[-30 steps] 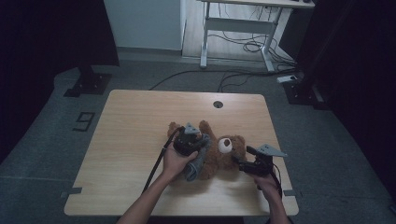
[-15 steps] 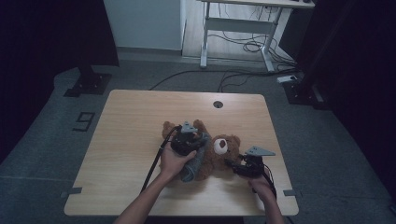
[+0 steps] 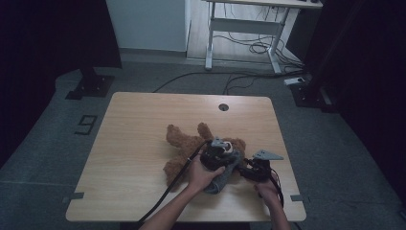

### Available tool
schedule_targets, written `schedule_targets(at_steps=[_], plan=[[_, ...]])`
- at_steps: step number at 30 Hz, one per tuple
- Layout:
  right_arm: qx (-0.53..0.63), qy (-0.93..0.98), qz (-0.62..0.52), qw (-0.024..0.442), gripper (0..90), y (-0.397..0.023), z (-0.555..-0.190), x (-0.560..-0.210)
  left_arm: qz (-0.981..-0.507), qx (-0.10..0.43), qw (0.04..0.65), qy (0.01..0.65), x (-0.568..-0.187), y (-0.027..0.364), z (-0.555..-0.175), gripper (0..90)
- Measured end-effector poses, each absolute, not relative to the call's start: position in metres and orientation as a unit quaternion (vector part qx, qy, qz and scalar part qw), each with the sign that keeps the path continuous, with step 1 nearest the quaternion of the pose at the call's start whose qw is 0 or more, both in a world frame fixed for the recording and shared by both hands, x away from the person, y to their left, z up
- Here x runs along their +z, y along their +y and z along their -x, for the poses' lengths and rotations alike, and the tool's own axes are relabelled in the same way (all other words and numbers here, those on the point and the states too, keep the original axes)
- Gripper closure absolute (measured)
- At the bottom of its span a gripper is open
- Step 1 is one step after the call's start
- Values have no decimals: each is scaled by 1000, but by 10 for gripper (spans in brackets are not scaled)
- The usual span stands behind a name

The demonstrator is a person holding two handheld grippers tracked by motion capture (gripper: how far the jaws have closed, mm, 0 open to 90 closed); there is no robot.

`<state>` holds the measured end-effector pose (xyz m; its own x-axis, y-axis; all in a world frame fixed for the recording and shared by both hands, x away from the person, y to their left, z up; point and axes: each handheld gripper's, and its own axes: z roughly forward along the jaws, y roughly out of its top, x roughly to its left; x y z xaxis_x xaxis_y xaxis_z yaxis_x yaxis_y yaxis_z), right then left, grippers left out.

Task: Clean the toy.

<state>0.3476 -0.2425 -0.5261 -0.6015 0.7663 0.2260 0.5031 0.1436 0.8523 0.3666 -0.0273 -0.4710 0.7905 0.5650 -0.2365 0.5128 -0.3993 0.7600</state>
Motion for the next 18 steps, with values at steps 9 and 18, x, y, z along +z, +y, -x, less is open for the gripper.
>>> schedule_targets(at_steps=[9,18], plan=[[504,746,-416,125,553,-247,-349,-528,-838,78,418,342,-473,14,-362,804],[507,751,-406,121,554,-249,-349,-529,-823,83,433,358,-467,58,-356,803]])
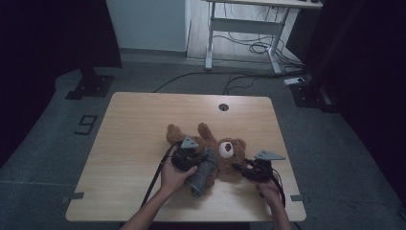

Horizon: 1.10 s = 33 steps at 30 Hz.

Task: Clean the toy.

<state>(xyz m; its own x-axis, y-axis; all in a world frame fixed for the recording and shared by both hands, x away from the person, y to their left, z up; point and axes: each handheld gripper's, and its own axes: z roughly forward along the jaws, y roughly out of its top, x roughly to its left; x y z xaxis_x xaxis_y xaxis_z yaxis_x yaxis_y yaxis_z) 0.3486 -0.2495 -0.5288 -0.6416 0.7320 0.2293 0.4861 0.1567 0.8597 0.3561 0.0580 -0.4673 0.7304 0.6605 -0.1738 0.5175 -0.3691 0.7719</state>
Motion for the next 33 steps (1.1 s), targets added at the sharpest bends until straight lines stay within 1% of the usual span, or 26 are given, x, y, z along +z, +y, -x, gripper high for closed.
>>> schedule_targets(at_steps=[9,12,17,22,26,29,30,32,33], plan=[[512,746,-408,118,555,-250,-349,-530,-802,102,434,398,-458,102,-362,800],[513,745,-410,121,563,-248,-349,-530,-795,104,440,404,-452,104,-365,802],[505,745,-411,142,566,-236,-347,-530,-802,106,455,371,-435,67,-365,804],[500,748,-408,155,566,-229,-346,-530,-816,92,469,326,-423,-1,-368,803],[501,747,-408,155,566,-229,-346,-531,-833,95,448,311,-430,-43,-377,803],[501,747,-408,158,566,-229,-346,-531,-845,99,420,315,-447,-58,-387,802],[499,748,-409,159,566,-229,-346,-531,-844,99,421,318,-452,-58,-389,800],[496,747,-413,159,566,-229,-346,-532,-829,82,443,331,-456,-50,-393,800],[499,744,-415,156,566,-229,-346,-532,-827,85,445,333,-456,-47,-393,801]])
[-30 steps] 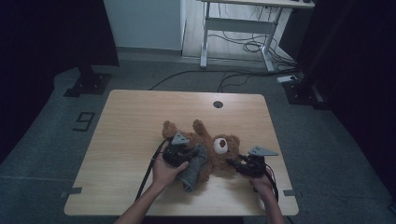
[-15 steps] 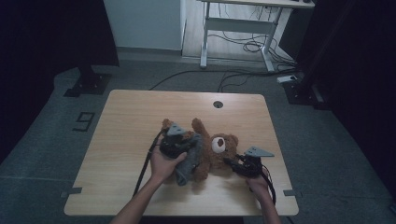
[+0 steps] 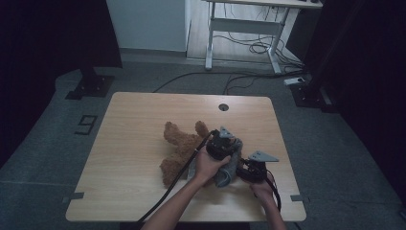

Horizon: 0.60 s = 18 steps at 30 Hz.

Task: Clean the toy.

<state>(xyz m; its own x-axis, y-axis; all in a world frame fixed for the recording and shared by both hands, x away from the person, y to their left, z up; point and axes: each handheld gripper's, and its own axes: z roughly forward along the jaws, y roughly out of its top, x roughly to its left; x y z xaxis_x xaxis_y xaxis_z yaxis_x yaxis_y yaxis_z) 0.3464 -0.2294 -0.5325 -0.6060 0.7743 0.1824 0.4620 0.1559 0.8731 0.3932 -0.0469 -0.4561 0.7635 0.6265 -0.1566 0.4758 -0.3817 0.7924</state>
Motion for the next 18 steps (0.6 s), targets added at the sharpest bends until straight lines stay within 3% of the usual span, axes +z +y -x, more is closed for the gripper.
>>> schedule_targets(at_steps=[8,11,18], plan=[[494,749,-410,164,568,-225,-345,-531,-817,128,447,341,-445,-9,-383,804],[499,742,-420,157,568,-227,-346,-533,-820,164,409,364,-446,17,-385,809],[503,739,-422,149,568,-228,-346,-534,-782,131,441,420,-464,92,-387,808]])
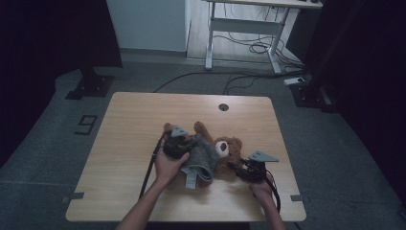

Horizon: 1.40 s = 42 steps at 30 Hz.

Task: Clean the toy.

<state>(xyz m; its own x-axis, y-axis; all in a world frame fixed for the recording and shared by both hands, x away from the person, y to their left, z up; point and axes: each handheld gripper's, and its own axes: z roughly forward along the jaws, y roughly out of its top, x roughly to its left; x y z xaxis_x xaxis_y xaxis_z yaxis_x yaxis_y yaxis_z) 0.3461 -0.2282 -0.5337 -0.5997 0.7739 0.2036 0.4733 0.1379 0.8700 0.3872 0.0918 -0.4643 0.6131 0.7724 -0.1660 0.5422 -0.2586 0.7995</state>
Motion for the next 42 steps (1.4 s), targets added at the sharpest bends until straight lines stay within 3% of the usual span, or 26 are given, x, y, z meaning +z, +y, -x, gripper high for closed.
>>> schedule_targets(at_steps=[9,14,18,22,26,30,37,42], plan=[[505,737,-425,147,568,-228,-346,-534,-777,141,394,470,-484,144,-389,807],[507,735,-427,144,568,-228,-347,-534,-786,133,359,485,-511,147,-393,804],[506,737,-426,143,567,-229,-347,-534,-782,140,369,483,-501,147,-394,806],[508,735,-427,140,567,-230,-347,-534,-761,139,425,470,-474,145,-389,806],[508,734,-428,141,568,-229,-347,-534,-762,152,455,436,-450,122,-384,807],[506,736,-427,143,567,-228,-346,-534,-767,129,492,391,-426,85,-380,808],[505,737,-426,142,566,-228,-346,-533,-810,129,486,303,-398,-12,-373,807],[506,738,-423,142,566,-229,-347,-534,-835,140,455,275,-402,-59,-378,806]])
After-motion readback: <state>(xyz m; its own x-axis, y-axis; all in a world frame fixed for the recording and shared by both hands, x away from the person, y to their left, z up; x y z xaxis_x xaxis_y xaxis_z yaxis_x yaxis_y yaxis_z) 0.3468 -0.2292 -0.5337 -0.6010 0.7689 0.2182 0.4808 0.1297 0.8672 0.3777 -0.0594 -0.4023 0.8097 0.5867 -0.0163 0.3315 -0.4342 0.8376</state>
